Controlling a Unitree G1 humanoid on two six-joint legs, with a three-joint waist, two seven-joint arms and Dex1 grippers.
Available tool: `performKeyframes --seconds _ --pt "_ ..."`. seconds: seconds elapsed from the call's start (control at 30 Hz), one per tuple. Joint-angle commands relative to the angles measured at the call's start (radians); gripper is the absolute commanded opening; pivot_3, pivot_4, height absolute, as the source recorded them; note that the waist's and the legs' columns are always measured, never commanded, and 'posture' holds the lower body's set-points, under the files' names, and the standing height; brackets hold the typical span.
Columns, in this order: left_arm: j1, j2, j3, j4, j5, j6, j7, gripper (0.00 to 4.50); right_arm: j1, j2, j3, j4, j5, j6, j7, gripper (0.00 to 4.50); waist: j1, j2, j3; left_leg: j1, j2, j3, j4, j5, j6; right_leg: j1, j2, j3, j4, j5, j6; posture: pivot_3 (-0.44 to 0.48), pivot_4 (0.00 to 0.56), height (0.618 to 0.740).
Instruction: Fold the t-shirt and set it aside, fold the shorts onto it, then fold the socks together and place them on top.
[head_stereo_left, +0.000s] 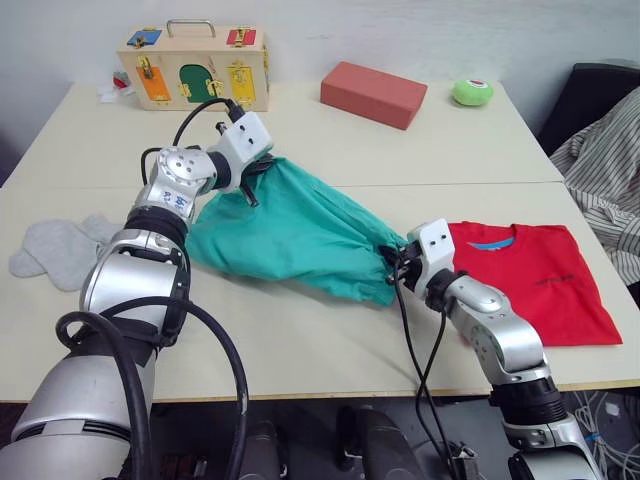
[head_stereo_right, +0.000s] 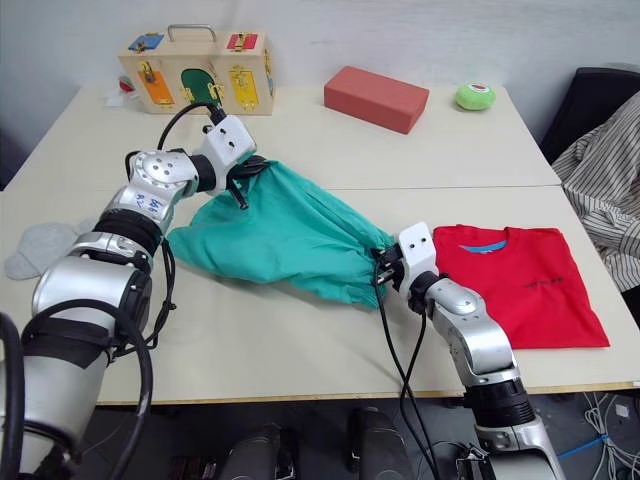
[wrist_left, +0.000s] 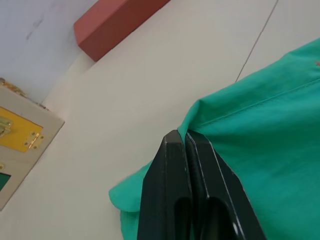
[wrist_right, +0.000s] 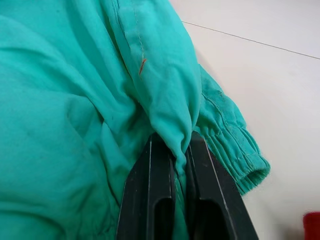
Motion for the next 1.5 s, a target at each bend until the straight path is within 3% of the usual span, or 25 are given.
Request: performKeyframes --seconds 0.03,0.27,0.37,0.43,0.47,0.57,0.7,0.93,1.13,1.2,1.3,1.5 --pt "0.001 0.009 0.050 0.001 -0.012 0.018 0.062 0.43 0.008 0.033 -0.046 -0.020 -0.001 -0.049 -0.025 0.59 -0.003 0.000 0.000 0.000 0.000 0.000 0.000 0.000 0.000 0.000 0.000 0.000 0.000 0.000 0.000 0.000 0.150 0.740" --pt "0.011 0.067 0.181 -0.032 -0.098 -0.067 -0.011 2.49 0.044 -0.055 -0.121 -0.086 -0.024 -0.138 0.034 2.84 -0.002 0.000 0.000 0.000 0.000 0.001 0.000 0.000 -0.001 0.000 0.000 0.000 0.000 0.000 0.000 0.000 0.150 0.740" --pt "0.019 0.105 0.252 -0.061 -0.175 -0.108 -0.162 3.47 0.073 -0.123 -0.144 -0.138 -0.008 -0.171 0.114 3.89 -0.002 0.000 0.000 0.000 0.000 0.001 0.000 0.000 -0.001 0.000 0.001 -0.001 0.000 0.000 0.000 0.000 0.150 0.740" --pt "0.062 0.129 0.288 -0.113 -0.257 -0.127 -0.422 4.13 0.097 -0.164 -0.119 -0.202 0.011 -0.207 0.204 4.50 -0.003 0.000 0.000 0.001 0.000 0.003 -0.001 0.000 -0.001 0.000 0.002 -0.002 0.000 0.000 0.000 0.000 0.150 0.740" --pt "0.099 0.145 0.288 -0.152 -0.285 -0.131 -0.548 4.40 0.110 -0.181 -0.091 -0.238 0.017 -0.227 0.251 4.50 -0.004 0.000 0.000 0.002 0.000 0.003 -0.001 0.000 -0.001 0.000 0.002 -0.001 0.001 0.000 0.000 0.000 0.150 0.740" --pt "0.246 0.211 0.249 -0.287 -0.309 -0.123 -0.776 4.49 0.144 -0.201 0.018 -0.305 -0.007 -0.279 0.349 4.50 -0.011 0.000 0.000 0.005 0.000 0.005 -0.001 0.000 -0.004 0.000 0.012 0.001 0.001 0.000 0.000 0.000 0.150 0.740" --pt "0.441 0.285 0.248 -0.472 -0.347 -0.066 -0.867 4.49 0.147 -0.169 0.144 -0.288 -0.100 -0.309 0.349 4.50 -0.019 0.000 0.000 0.006 0.004 0.004 -0.001 0.001 -0.008 0.001 0.013 0.004 0.002 -0.001 -0.002 0.000 0.150 0.740" --pt "0.638 0.318 0.234 -0.594 -0.335 -0.142 -0.840 4.49 0.090 -0.120 0.272 -0.089 -0.361 -0.432 0.250 4.50 0.000 0.000 0.000 0.006 0.007 0.004 0.000 0.001 -0.008 0.000 0.012 0.011 0.003 -0.001 -0.003 0.000 0.150 0.740" --pt "0.519 0.259 0.091 -0.344 -0.091 -0.336 -0.561 4.49 -0.036 -0.051 0.310 0.107 -0.496 -0.459 0.167 4.50 0.002 -0.003 -0.002 0.006 0.003 0.004 0.000 0.002 -0.005 0.001 0.009 0.011 0.004 0.000 -0.002 0.000 0.150 0.740" --pt "0.470 0.243 0.059 -0.270 -0.038 -0.342 -0.453 4.50 -0.064 -0.029 0.311 0.141 -0.508 -0.468 0.153 4.13 0.001 -0.003 -0.003 0.007 0.004 0.004 0.000 0.002 -0.005 0.002 0.006 0.010 0.004 0.000 -0.002 0.000 0.150 0.740" --pt "0.420 0.225 0.028 -0.194 0.005 -0.327 -0.375 3.85 -0.090 -0.016 0.310 0.171 -0.517 -0.489 0.159 3.22 -0.001 -0.003 -0.003 0.007 0.003 0.004 0.000 0.003 -0.004 0.002 0.003 0.009 0.005 0.000 -0.002 0.000 0.150 0.740" --pt "0.437 0.231 0.031 -0.157 -0.047 -0.278 -0.520 1.98 -0.084 -0.036 0.294 0.167 -0.468 -0.520 0.232 1.09 -0.002 -0.003 -0.003 0.007 0.003 0.004 0.000 0.003 -0.004 0.002 0.003 0.004 0.005 0.000 -0.002 0.000 0.150 0.740"
